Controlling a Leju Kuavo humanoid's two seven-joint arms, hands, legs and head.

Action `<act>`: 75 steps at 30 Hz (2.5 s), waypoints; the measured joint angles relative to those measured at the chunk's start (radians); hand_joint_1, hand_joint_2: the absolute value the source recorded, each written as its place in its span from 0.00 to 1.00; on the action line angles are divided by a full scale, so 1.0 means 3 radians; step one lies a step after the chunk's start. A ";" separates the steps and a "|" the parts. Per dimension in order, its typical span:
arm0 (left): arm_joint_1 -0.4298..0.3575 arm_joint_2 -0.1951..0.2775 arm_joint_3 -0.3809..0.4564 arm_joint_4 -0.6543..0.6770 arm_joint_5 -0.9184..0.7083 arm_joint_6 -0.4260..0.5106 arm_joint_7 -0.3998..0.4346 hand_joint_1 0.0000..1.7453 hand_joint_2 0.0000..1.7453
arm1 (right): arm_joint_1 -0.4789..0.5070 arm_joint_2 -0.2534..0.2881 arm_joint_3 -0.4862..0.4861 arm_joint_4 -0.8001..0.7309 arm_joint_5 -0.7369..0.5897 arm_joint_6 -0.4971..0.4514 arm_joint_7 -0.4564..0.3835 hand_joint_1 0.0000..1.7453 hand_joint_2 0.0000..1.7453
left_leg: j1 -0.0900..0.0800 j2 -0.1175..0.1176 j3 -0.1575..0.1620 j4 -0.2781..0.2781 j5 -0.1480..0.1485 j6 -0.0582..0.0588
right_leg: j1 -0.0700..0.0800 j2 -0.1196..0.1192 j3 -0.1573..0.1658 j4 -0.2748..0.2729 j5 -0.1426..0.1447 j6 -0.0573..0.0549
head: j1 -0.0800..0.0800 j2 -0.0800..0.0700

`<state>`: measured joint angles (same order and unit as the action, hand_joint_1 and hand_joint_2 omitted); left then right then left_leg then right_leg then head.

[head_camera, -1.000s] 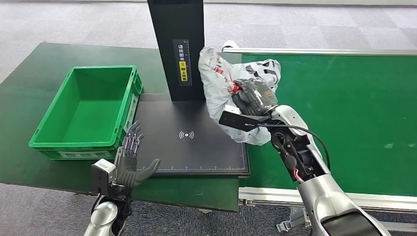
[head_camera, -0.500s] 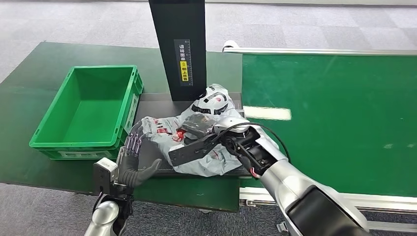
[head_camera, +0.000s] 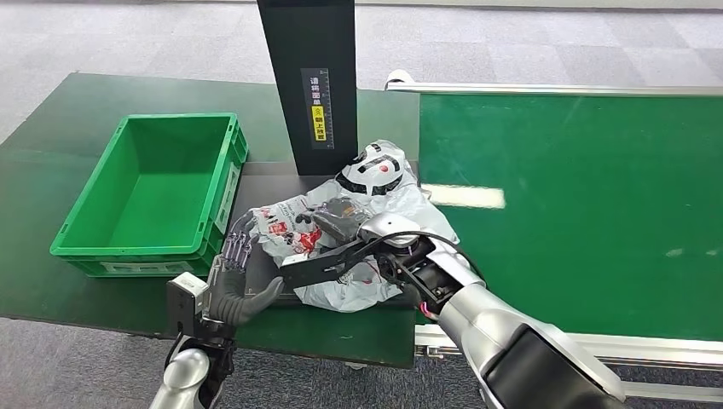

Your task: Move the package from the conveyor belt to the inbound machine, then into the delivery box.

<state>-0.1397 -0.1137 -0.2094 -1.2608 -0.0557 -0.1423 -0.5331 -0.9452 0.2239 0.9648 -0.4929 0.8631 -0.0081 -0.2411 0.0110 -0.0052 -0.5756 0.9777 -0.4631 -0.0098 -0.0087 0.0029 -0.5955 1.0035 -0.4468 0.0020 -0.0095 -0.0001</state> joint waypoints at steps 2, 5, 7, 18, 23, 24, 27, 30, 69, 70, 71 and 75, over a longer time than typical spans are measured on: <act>-0.0001 0.0000 -0.0003 0.0000 0.0002 -0.0003 0.0003 0.00 1.00 | -0.0020 -0.0002 -0.0029 0.0013 -0.0025 -0.0028 0.0007 0.00 1.00 | 0.0000 0.0000 0.0000 0.0000 0.0000 0.0000 | 0.0000 0.0000 0.0000 0.0000 0.0000 0.0000 | 0.0000 0.0000; -0.0005 0.0000 -0.0005 0.0000 0.0005 -0.0008 0.0006 0.00 1.00 | -0.0041 -0.0010 -0.0078 0.0023 -0.0032 -0.0042 0.0002 0.00 1.00 | 0.0000 0.0000 0.0000 0.0000 0.0000 0.0000 | 0.0000 0.0000 0.0000 0.0000 0.0000 0.0000 | 0.0000 0.0000; -0.0008 0.0000 -0.0006 0.0000 0.0007 -0.0014 0.0007 0.00 1.00 | -0.0052 -0.0024 -0.0100 0.0025 -0.0012 -0.0091 -0.0024 0.00 1.00 | 0.0000 0.0000 0.0000 0.0000 0.0000 0.0000 | 0.0000 0.0000 0.0000 0.0000 0.0000 0.0000 | 0.0000 0.0000; -0.0009 0.0002 -0.0009 0.0000 0.0022 -0.0025 -0.0017 0.00 1.00 | -0.0003 -0.0146 -0.0728 -0.0253 -0.1030 -0.0127 -0.0898 0.00 1.00 | 0.0000 0.0000 0.0001 0.0000 0.0000 0.0000 | 0.0000 0.0000 0.0000 0.0000 0.0000 0.0000 | 0.0000 0.0000; -0.0027 0.0005 -0.0027 0.0004 0.0038 -0.0015 -0.0038 0.00 1.00 | 0.0174 -0.0237 -0.1165 -0.0647 -0.1542 0.0191 -0.1080 0.00 1.00 | 0.0000 -0.0001 0.0000 0.0001 0.0000 0.0000 | 0.0000 0.0000 0.0000 0.0000 0.0000 0.0000 | 0.0000 0.0000; -0.0032 0.0006 -0.0033 0.0006 0.0038 -0.0013 -0.0042 0.00 1.00 | 0.0204 -0.0255 -0.1233 -0.0719 -0.1579 0.0226 -0.1085 0.00 1.00 | 0.0000 0.0000 0.0000 0.0001 0.0000 0.0000 | 0.0000 0.0000 0.0000 0.0000 0.0000 0.0000 | 0.0000 0.0000; -0.0047 0.0006 -0.0039 0.0010 0.0038 -0.0011 -0.0048 0.00 1.00 | 0.0269 -0.0295 -0.1366 -0.0870 -0.1606 0.0261 -0.1092 0.00 1.00 | 0.0000 0.0001 0.0001 0.0001 0.0000 0.0000 | 0.0000 0.0001 0.0000 0.0000 0.0000 0.0000 | 0.0000 0.0000; -0.0055 0.0006 -0.0039 0.0011 0.0038 -0.0010 -0.0049 0.00 1.00 | 0.0315 -0.0316 -0.1438 -0.0963 -0.1661 0.0326 -0.1095 0.00 1.00 | 0.0000 0.0001 0.0001 0.0000 0.0000 0.0000 | 0.0000 0.0001 -0.0001 0.0000 0.0000 0.0000 | 0.0000 0.0000; -0.0078 -0.0059 -0.0040 -0.0127 -0.0165 0.0225 0.0033 0.00 1.00 | 0.2536 -0.0432 -0.2792 -0.2639 -0.2321 -0.0498 -0.0663 0.00 1.00 | 0.0000 0.0000 0.0002 0.0000 -0.0006 0.0000 | -0.0001 0.0000 0.0000 -0.0002 -0.0003 0.0002 | -0.0001 0.0000; -0.0126 -0.0059 -0.0049 -0.0118 -0.0278 0.0294 0.0041 0.00 1.00 | 0.2548 -0.0423 -0.2799 -0.2642 -0.2305 -0.0476 -0.0660 0.00 1.00 | 0.0000 -0.0001 0.0002 0.0000 -0.0005 0.0000 | -0.0001 0.0000 0.0001 -0.0002 -0.0003 0.0002 | -0.0001 0.0000; -0.0184 -0.0059 -0.0064 -0.0102 -0.0406 0.0368 0.0054 0.00 1.00 | 0.2560 -0.0409 -0.2806 -0.2646 -0.2300 -0.0461 -0.0665 0.00 1.00 | 0.0000 -0.0001 0.0002 0.0000 -0.0005 0.0000 | -0.0001 0.0000 0.0001 -0.0001 -0.0003 0.0002 | 0.0000 0.0000; -0.0483 -0.0063 -0.0191 0.0047 -0.1029 0.0720 0.0142 0.00 1.00 | 0.2595 -0.0346 -0.2853 -0.2687 -0.2302 -0.0442 -0.0689 0.00 1.00 | -0.0001 -0.0001 0.0003 0.0000 -0.0004 0.0000 | -0.0001 0.0000 0.0002 -0.0001 -0.0002 0.0002 | -0.0001 0.0000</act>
<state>-0.2844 -0.1326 -0.2667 -1.2468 -0.3643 0.0736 -0.4904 -0.1667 0.1202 0.1088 -1.2991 0.1723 -0.1409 -0.4479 0.0108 -0.0055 -0.5748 0.9778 -0.4644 -0.0097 -0.0090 0.0029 -0.5948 1.0031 -0.4474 0.0025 -0.0097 0.0000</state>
